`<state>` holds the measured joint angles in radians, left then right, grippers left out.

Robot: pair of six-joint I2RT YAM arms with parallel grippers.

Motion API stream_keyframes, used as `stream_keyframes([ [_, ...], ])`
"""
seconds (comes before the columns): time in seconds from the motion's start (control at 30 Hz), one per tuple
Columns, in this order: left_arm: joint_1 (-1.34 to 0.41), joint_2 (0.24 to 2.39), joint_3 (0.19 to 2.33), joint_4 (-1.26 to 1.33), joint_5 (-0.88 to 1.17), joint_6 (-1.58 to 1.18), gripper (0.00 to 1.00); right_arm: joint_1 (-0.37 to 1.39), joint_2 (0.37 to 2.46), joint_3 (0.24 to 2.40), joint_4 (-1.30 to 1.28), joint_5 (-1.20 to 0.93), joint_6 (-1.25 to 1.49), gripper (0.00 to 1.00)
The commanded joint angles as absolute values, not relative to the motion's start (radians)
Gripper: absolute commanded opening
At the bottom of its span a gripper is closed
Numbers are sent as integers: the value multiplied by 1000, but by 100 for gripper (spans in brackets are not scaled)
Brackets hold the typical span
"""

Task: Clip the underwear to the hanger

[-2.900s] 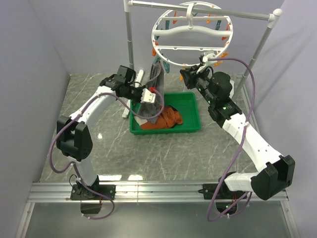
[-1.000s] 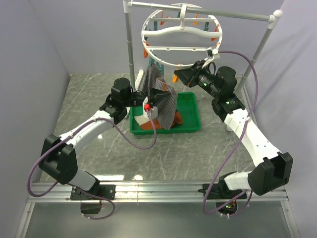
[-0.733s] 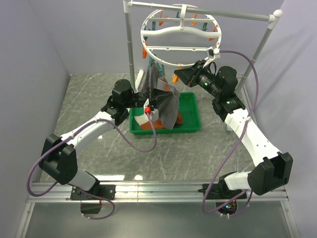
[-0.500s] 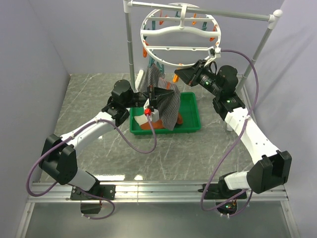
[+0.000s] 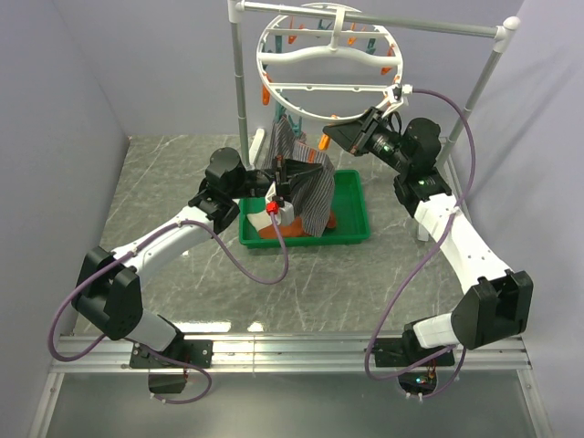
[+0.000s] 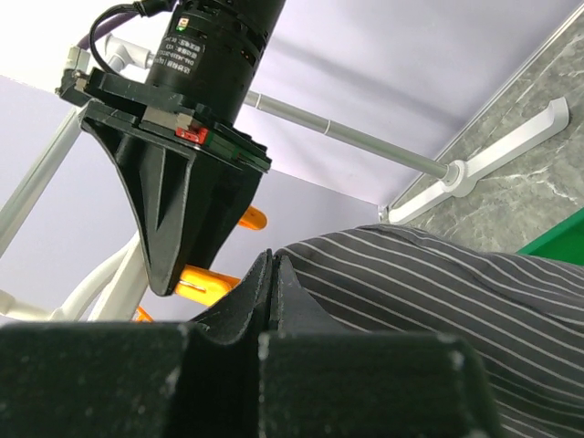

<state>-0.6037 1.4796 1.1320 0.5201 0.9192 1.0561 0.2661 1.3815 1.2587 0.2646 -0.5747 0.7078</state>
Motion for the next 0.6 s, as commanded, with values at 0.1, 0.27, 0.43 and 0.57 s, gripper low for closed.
stream_keyframes([
  [0.1,-609,1463,1140,594,928,1042,0,245,1365,1289,339,-624,802,0],
  [0.27,-609,1465,1141,606,924,1034,0,244,1371,1287,341,-643,825,0],
  [0.43,-607,1468,1146,604,919,1028,0,244,1368,1279,347,-652,827,0],
  [0.57,-609,1470,1144,614,911,1025,0,244,1368,1278,345,-661,833,0],
])
